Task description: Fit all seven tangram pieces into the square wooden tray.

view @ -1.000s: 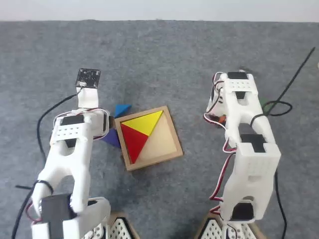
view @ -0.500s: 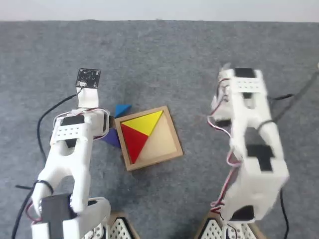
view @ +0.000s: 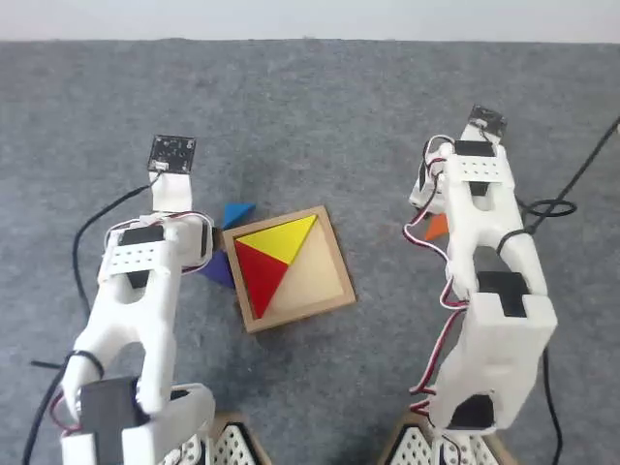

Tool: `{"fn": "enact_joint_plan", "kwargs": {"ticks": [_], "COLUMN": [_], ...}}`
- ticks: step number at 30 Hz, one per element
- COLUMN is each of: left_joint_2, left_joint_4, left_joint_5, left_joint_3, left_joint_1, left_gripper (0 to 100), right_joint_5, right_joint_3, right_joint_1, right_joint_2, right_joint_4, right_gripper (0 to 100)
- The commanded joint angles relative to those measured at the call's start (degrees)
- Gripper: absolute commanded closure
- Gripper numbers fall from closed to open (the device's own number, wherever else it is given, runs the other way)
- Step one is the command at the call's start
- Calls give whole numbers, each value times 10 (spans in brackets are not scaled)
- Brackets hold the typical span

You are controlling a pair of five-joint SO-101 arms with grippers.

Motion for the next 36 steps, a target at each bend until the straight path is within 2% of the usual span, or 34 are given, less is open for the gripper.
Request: {"fn": "enact_joint_plan", "kwargs": {"ticks": [1,4,8,17,20,24,27,32,36], "left_joint_2": [-25,-25,-25,-25,-25,-25,-25,-25,-25], "left_joint_4": [-11,-11,-11,-11,-11,-11,-11,-11,-11], "left_joint_5": [3,3,3,3,3,3,3,3,3], "left_joint_3": [-3,-3,-3,-2,-2,-2,-2,-2,-2], "left_joint_1": [1,1,1,1,1,1,1,0,-1], "left_gripper": [790,790,790,790,790,790,790,790,790], "right_joint_5": [-9,-7,28,28,25,-17,-22,-21,-20], "right_joint_3": [-4,-1,12,17,-20,-62,-65,-79,-120], "right_joint_1": [3,7,11,44,43,43,43,44,47], "right_joint_2": [-4,-2,-1,-42,-46,-45,-41,36,102], "right_joint_4": [45,65,80,94,95,93,54,33,68], "right_gripper": [842,940,944,956,924,838,788,778,778]}}
